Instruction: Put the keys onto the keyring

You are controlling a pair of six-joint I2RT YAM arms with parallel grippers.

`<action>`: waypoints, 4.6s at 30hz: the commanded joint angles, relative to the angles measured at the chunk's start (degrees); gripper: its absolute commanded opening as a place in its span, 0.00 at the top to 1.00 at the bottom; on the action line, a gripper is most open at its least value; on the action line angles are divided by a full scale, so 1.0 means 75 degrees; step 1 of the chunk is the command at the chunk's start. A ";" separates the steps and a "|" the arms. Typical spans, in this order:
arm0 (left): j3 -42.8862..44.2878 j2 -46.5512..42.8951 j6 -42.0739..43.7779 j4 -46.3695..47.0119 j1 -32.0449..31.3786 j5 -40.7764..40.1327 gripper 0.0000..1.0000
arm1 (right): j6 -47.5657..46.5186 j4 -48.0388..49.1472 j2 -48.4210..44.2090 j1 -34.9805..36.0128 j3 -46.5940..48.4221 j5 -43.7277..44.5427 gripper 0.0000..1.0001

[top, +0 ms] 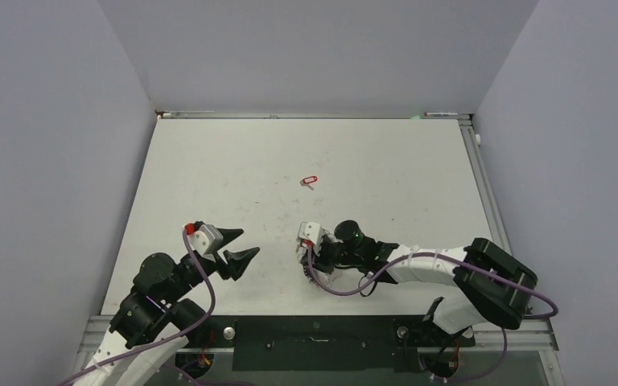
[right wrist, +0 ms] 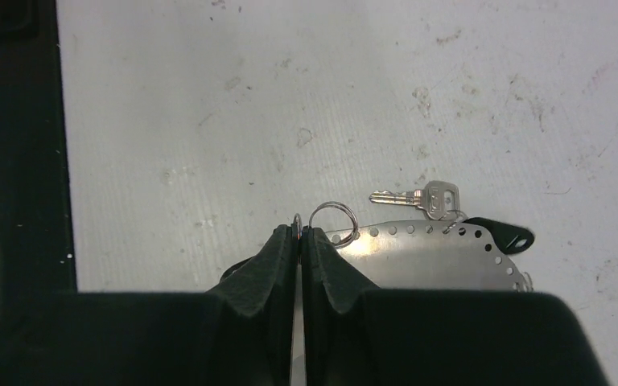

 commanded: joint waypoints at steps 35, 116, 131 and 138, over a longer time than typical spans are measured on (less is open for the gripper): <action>-0.0342 0.1678 -0.1417 0.4364 -0.0034 0.4533 0.66 | 0.2706 0.4221 -0.3893 0.0306 -0.0744 -0.1821 0.95; -0.0346 0.1590 -0.2077 0.4381 0.0233 0.4132 0.51 | 0.2826 0.5962 -0.3072 0.1607 -0.0096 -0.1174 0.95; -0.0444 0.1619 -0.2374 0.4862 0.0353 0.4441 0.75 | 0.2837 0.5941 -0.2748 0.1658 0.0084 -0.1289 0.95; -0.0456 0.1623 -0.2360 0.4993 0.0365 0.4649 0.97 | 0.2811 0.5873 -0.2557 0.1675 0.0190 -0.1318 0.95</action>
